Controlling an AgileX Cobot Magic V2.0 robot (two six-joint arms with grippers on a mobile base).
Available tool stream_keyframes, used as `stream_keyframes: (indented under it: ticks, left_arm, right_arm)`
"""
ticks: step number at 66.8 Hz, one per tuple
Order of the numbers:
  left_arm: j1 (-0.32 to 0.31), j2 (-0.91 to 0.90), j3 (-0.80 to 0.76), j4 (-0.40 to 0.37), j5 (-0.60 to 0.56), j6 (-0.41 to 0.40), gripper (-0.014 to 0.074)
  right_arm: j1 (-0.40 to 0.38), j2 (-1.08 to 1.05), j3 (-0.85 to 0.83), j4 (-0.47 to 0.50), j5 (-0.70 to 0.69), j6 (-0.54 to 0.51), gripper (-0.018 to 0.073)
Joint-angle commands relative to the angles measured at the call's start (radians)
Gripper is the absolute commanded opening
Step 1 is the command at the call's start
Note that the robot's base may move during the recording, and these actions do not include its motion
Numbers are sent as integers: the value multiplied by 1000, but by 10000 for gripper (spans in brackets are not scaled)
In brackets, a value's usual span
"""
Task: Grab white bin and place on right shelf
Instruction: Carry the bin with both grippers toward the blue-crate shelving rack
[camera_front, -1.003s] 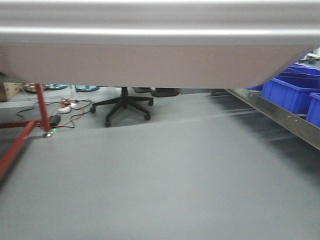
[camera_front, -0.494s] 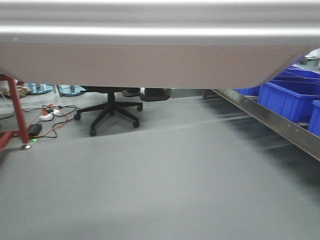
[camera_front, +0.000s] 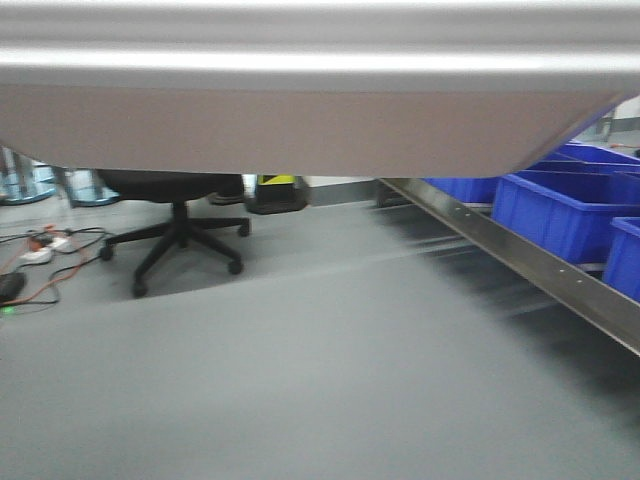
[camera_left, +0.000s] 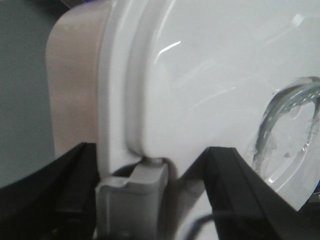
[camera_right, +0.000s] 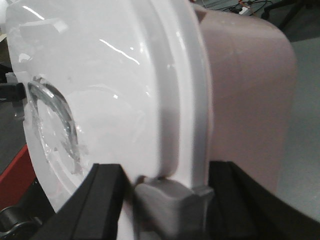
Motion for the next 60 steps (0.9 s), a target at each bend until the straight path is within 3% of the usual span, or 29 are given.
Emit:
stream_keyframes:
  ticks: [1,60]
  left_arm:
    - [-21,-13,-30,-200,164,7,280]
    - [-21,-13,-30,-200,162,7,280]
  right_arm:
    - [11,-1,-32,205,144,-6,402]
    - [11,-1,-32,205,144,-6,402]
